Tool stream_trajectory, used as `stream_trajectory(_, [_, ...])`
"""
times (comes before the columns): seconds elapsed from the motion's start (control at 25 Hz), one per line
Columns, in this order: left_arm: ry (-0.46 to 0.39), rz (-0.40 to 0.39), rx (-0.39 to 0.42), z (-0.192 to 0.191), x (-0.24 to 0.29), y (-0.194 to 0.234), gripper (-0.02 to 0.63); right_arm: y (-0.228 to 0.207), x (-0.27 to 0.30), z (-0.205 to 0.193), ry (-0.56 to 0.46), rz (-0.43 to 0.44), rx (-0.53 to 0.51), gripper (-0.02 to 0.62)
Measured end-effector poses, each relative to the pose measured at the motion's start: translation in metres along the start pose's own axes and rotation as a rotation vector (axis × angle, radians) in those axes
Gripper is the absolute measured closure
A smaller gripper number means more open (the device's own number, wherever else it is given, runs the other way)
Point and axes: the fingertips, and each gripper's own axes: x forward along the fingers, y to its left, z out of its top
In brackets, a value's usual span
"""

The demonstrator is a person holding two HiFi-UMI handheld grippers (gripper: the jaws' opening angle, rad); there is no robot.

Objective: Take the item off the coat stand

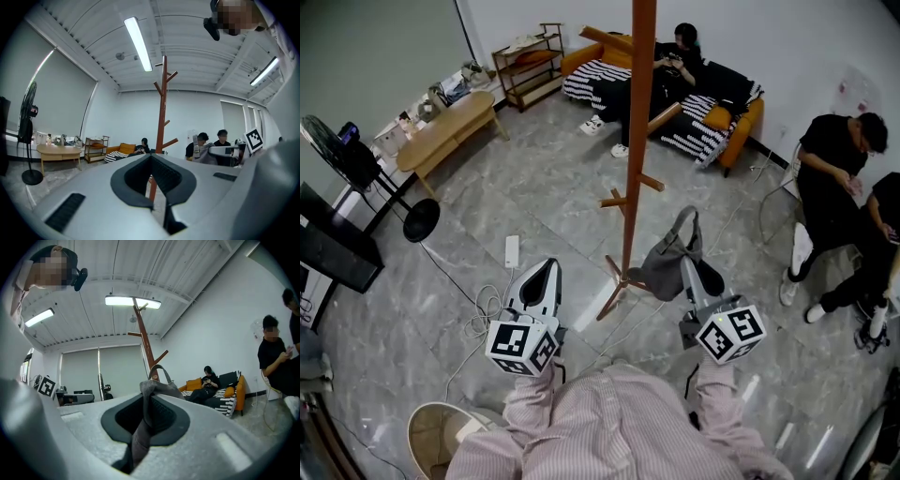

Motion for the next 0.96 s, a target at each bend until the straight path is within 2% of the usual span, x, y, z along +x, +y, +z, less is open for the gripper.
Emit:
stream_trajectory(0.48, [0.002, 0.027, 0.0, 0.0011, -0.0037, 0.0069, 0.606, 0.0008, -0.0007, 0.0065, -0.002, 0.018, -0.028, 0.571])
stream_trajectory(0.96, [-0.001, 0.015, 0.012, 0.0022, -0.0018, 0.0072, 0.607, -0.0017, -0.0025, 0.0025, 0.009, 0.01, -0.013, 0.571])
